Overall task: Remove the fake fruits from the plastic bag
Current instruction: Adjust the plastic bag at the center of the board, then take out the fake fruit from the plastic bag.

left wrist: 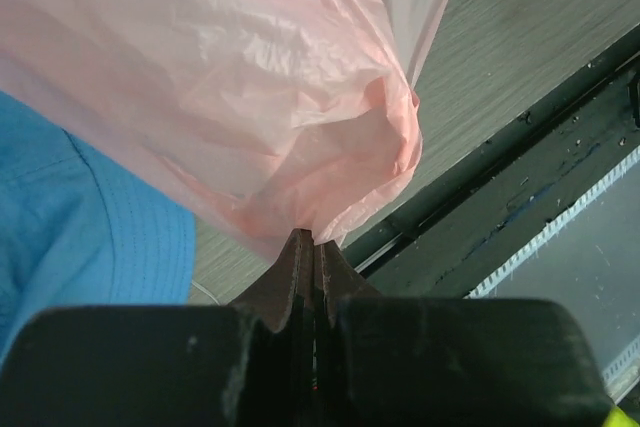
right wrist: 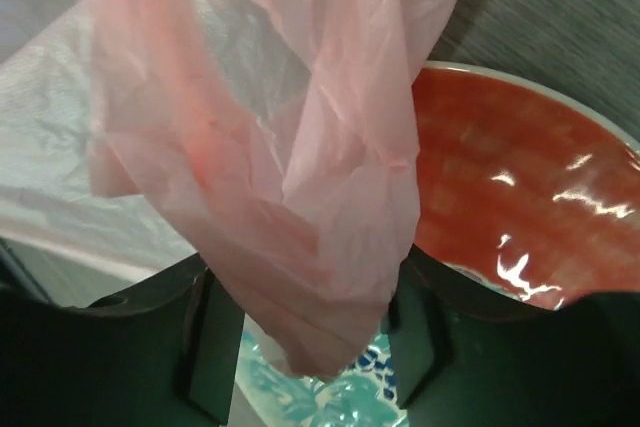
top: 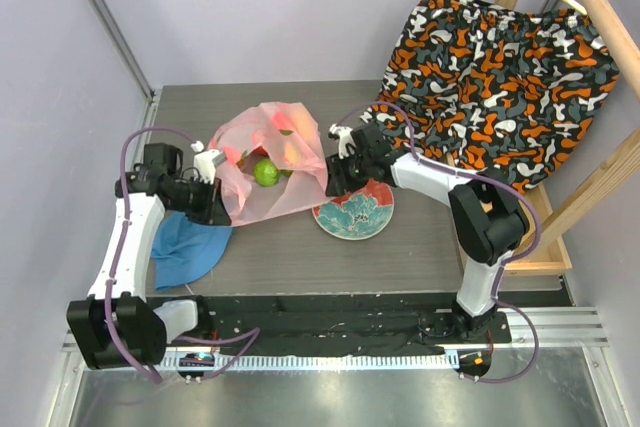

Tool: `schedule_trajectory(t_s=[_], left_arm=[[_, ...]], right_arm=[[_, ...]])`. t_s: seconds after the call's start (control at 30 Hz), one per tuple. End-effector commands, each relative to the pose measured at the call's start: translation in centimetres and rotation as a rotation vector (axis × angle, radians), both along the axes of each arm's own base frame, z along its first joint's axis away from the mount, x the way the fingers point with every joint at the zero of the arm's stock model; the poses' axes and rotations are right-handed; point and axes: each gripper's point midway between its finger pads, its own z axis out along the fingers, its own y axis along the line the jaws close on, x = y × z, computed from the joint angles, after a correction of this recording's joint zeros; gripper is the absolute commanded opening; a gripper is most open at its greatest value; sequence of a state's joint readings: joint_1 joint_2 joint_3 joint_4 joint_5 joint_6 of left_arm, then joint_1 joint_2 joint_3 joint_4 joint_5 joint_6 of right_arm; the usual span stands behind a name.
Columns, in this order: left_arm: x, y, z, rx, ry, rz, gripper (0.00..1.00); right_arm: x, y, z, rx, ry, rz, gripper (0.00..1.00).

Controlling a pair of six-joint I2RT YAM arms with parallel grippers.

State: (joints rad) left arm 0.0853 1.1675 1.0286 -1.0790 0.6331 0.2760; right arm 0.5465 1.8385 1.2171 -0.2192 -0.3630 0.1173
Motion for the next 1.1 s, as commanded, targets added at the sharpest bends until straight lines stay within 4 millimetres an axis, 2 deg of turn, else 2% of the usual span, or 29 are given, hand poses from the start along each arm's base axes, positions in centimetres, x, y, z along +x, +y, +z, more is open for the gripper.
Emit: schedule_trajectory(t_s=[0.0,0.03,0.07,0.13,0.17,0.23,0.3,0.33,0.4,0.43,0.47,0.5,0.53,0.57,0.6,0.63,0.67,0.7,0.73,0.77,0.8,0.83,0.9,1.0,1.07], left_arm=[[0.0,-0.6,3.1,-0.018,-0.085,0.003,0.00],[0.1,-0.6,3.3,-0.016,-0.088,0.008,0.00],[0.2,-0.5,3.6,-0.016,-0.089,0.016,0.00],[0.3,-0.4,3.6,-0.009,-0.081,0.027,0.00],[0.9,-0.2,3.7,-0.001,-0.092,0.046,0.00],[1.5,0.1,3.5,0.004,-0.075,0.096,0.00],[2.3,0.1,3.6,-0.024,-0.061,0.163,0.00],[2.7,0.0,3.6,-0.046,-0.049,0.196,0.00],[3.3,0.1,3.9,-0.134,-0.015,0.264,0.00],[3.3,-0.6,4.4,-0.207,0.021,0.282,0.00],[3.5,-0.5,4.4,-0.227,0.025,0.299,0.00],[3.5,-0.6,4.3,-0.240,0.030,0.305,0.00],[3.6,-0.6,4.3,-0.247,0.034,0.315,0.00],[3.6,-0.5,4.4,-0.245,0.026,0.317,0.00],[3.5,-0.5,4.5,-0.246,0.023,0.317,0.00],[3.4,-0.5,4.7,-0.248,0.020,0.316,0.00],[3.2,-0.5,5.0,-0.252,0.015,0.317,0.00],[3.0,-0.6,5.1,-0.254,0.010,0.317,0.00],[2.9,-0.5,5.3,-0.255,0.003,0.317,0.00],[2.7,-0.6,5.3,-0.262,0.005,0.314,0.00],[2.3,-0.7,5.5,-0.265,-0.007,0.312,0.00],[2.2,-0.8,5.5,-0.270,-0.009,0.311,0.00],[1.7,-0.9,5.7,-0.298,-0.003,0.323,0.00],[1.4,-0.9,5.7,-0.321,0.000,0.328,0.00],[1.2,-1.0,5.7,-0.323,0.006,0.326,0.00]], right_arm=[[-0.8,1.2,11.8,0.140,-0.166,0.121,0.72],[-0.8,1.6,14.3,0.168,-0.214,0.148,0.89],[-1.6,2.4,15.7,0.183,-0.251,0.200,0.93],[-2.8,3.4,19.2,0.206,-0.349,0.262,1.00],[-4.3,4.8,20.1,0.208,-0.394,0.324,1.00],[-5.2,6.2,21.3,0.210,-0.471,0.357,1.00],[-6.8,8.6,20.7,0.204,-0.497,0.426,1.00],[-6.7,9.7,19.5,0.205,-0.467,0.440,0.92],[-6.8,11.3,18.6,0.254,-0.405,0.438,0.81],[-6.4,12.2,18.2,0.267,-0.384,0.435,0.73],[-5.8,13.1,16.2,0.254,-0.338,0.430,0.70],[-5.2,13.7,15.3,0.250,-0.319,0.424,0.68],[-4.4,14.5,15.9,0.266,-0.318,0.401,0.64],[-3.6,15.3,13.6,0.242,-0.277,0.391,0.62],[-2.8,15.7,13.2,0.238,-0.272,0.374,0.61],[-2.0,16.6,14.2,0.256,-0.289,0.358,0.59],[-1.3,17.1,13.8,0.253,-0.283,0.345,0.59],[-0.6,17.7,12.5,0.247,-0.263,0.337,0.59],[-0.1,18.5,13.2,0.268,-0.275,0.333,0.59],[0.3,19.0,13.1,0.280,-0.263,0.321,0.58],[0.7,19.5,11.9,0.279,-0.238,0.309,0.58],[1.2,20.1,12.8,0.306,-0.257,0.302,0.58],[2.0,20.7,12.3,0.315,-0.243,0.263,0.58],[3.9,21.1,11.1,0.297,-0.256,0.192,0.64],[5.2,21.0,10.1,0.268,-0.270,0.138,0.75]])
